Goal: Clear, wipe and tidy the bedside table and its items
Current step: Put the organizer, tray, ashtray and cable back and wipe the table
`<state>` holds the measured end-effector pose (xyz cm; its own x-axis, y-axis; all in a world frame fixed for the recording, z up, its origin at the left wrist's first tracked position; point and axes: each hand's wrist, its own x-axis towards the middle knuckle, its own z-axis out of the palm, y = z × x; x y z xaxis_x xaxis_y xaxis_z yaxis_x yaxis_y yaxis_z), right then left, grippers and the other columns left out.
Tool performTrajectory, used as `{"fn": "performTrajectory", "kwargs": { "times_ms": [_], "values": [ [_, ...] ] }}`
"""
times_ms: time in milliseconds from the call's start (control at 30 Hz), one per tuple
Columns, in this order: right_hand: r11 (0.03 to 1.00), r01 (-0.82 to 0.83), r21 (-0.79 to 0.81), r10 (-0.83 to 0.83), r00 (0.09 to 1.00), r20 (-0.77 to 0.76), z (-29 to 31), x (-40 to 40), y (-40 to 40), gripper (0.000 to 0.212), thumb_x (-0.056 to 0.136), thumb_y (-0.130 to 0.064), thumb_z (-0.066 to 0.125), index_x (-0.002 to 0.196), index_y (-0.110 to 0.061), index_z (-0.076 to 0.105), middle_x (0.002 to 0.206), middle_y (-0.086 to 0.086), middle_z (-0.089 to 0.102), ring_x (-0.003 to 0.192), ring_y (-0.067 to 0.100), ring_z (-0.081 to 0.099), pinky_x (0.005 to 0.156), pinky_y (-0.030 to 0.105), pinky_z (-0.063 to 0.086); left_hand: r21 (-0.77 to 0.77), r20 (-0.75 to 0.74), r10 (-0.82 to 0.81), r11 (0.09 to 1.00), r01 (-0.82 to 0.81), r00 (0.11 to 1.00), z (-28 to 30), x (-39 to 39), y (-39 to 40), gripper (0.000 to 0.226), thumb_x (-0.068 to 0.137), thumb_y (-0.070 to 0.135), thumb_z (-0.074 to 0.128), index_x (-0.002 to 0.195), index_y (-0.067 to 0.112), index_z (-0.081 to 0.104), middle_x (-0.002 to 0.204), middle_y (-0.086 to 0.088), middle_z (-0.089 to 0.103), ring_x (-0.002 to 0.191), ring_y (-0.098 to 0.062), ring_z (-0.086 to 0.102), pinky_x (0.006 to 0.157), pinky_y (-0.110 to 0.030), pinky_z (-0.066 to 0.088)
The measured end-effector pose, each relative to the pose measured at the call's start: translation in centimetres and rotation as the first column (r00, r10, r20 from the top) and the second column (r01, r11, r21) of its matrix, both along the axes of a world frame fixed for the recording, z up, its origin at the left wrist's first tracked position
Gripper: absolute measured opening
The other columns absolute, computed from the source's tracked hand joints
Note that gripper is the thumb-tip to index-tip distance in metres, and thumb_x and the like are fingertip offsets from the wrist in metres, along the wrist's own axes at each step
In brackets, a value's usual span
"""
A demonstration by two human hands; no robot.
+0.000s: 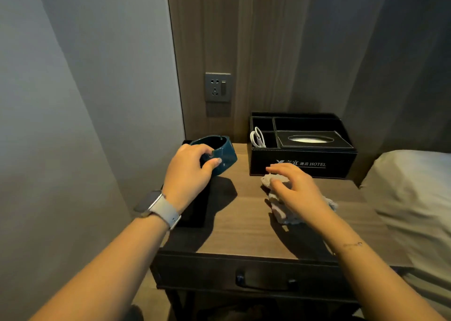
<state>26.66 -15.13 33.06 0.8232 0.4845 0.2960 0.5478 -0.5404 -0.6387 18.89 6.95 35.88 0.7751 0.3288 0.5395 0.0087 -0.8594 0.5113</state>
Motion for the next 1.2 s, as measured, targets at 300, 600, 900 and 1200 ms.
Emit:
{"fn": "performTrajectory", "kwargs": {
  "times_ms": [300, 600, 900, 1200],
  "values": [
    [0.967, 0.008, -0.254, 0.021, 0.994, 0.111, -4.2, 3.5, -4.0, 0.057, 0.087, -0.054, 0.053, 0.14, -0.036, 0.043, 0.144, -0.017, 0.038, 0.132, 0.007, 0.034, 0.106, 0.028, 0.03, 0.178, -0.264, 0.089, 0.983, -0.042, 0.96, -0.9, 11.4, 1.6, 0.024, 0.086, 0.036, 0.067, 0.1, 0.017, 0.07, 0.1, -0.003, 0.069, 0.093, -0.024, 0.062, 0.074, -0.03, 0.047],
    [0.98, 0.058, -0.191, -0.031, 0.989, 0.144, -6.7, 3.6, -4.3, 0.066, 0.078, -0.063, 0.045, 0.14, -0.041, 0.039, 0.141, -0.021, 0.038, 0.128, 0.007, 0.038, 0.099, 0.025, 0.029, 0.152, -0.356, -0.086, 0.977, 0.149, 0.931, -3.7, 15.0, 2.2, 0.027, 0.087, 0.025, 0.068, 0.109, 0.008, 0.069, 0.108, -0.007, 0.068, 0.105, -0.023, 0.057, 0.082, -0.024, 0.036],
    [0.979, 0.104, -0.178, -0.079, 0.987, 0.14, -6.7, 4.0, -3.5, 0.059, 0.083, -0.058, 0.053, 0.138, -0.039, 0.043, 0.135, -0.02, 0.045, 0.125, 0.008, 0.041, 0.101, 0.029, 0.03, 0.217, -0.367, 0.057, 0.976, 0.026, 0.928, -4.8, 13.7, 2.5, 0.049, 0.083, 0.024, 0.067, 0.129, 0.018, 0.052, 0.131, -0.005, 0.056, 0.125, -0.029, 0.048, 0.102, -0.047, 0.039],
    [0.976, 0.125, -0.181, -0.108, 0.989, 0.102, -6.2, 4.6, -2.2, 0.054, 0.087, -0.051, 0.056, 0.138, -0.038, 0.043, 0.138, -0.017, 0.044, 0.125, 0.011, 0.041, 0.1, 0.032, 0.032, 0.107, -0.578, 0.086, 0.994, -0.029, 0.812, -7.7, 7.5, 2.4, 0.055, 0.1, 0.026, 0.042, 0.149, 0.008, 0.026, 0.153, -0.01, 0.034, 0.141, -0.026, 0.031, 0.113, -0.041, 0.03]
  ]
}}
